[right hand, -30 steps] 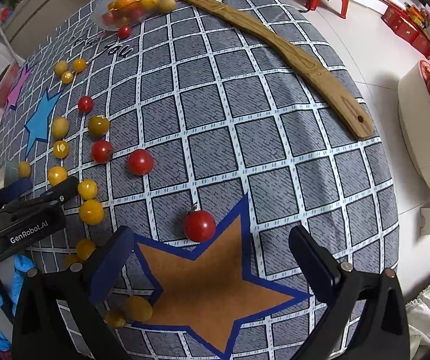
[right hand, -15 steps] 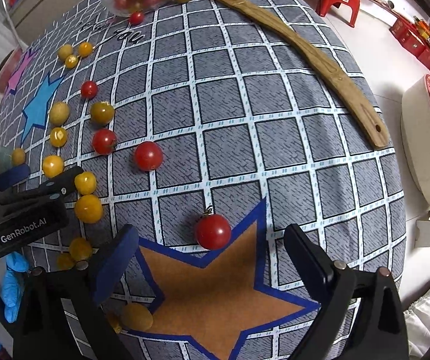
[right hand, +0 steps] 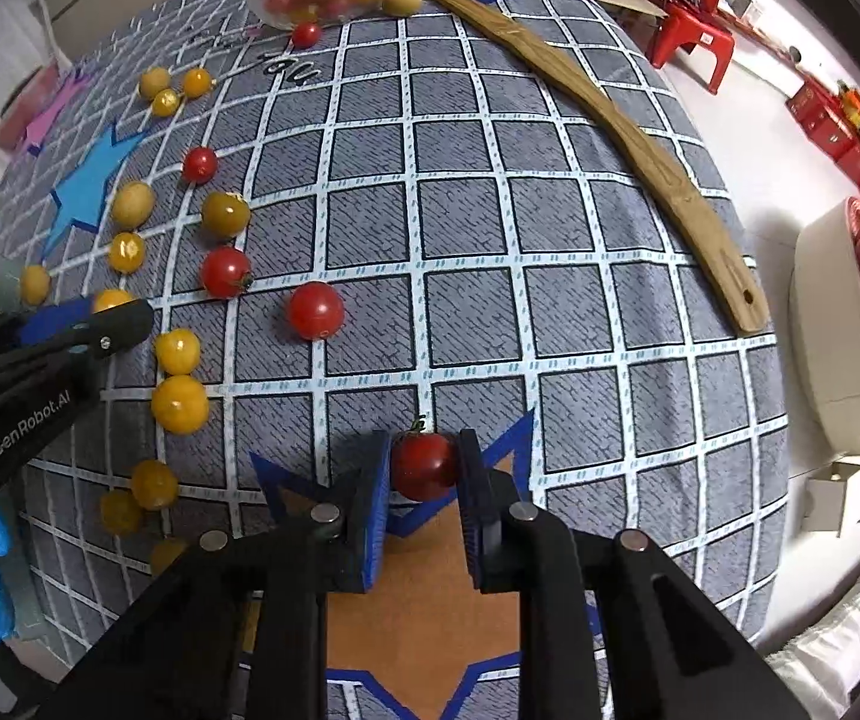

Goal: Organize fruits
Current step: 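Grasp a red cherry tomato with the right tool while the left tool grasps a yellow tomato, then carry both tomatoes to the white tray and open both tools to drop them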

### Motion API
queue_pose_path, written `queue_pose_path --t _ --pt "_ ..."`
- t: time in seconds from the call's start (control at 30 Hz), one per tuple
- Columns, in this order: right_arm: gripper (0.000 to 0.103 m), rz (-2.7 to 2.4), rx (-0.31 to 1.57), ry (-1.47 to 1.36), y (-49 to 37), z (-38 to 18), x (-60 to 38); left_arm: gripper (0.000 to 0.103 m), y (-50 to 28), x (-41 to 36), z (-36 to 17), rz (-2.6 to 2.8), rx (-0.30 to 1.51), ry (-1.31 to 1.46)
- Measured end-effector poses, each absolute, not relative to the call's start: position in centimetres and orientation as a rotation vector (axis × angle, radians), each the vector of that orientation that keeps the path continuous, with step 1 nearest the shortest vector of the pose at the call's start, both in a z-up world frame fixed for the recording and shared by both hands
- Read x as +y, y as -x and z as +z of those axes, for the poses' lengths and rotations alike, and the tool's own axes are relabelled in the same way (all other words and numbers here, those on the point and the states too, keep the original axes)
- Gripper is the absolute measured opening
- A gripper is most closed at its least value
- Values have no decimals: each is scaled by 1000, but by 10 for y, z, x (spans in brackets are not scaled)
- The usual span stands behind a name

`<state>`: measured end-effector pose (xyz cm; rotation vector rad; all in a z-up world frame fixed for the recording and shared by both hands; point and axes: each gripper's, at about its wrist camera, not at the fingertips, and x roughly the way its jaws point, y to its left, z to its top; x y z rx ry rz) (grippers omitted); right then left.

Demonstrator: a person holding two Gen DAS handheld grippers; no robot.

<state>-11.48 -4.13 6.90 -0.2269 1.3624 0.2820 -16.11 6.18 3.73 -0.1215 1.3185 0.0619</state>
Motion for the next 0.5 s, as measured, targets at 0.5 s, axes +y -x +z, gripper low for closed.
queue_pose_path --t 0.5 --pt "23 398 1379 75 118 97 -43 25 213 108 76 71 1274 180"
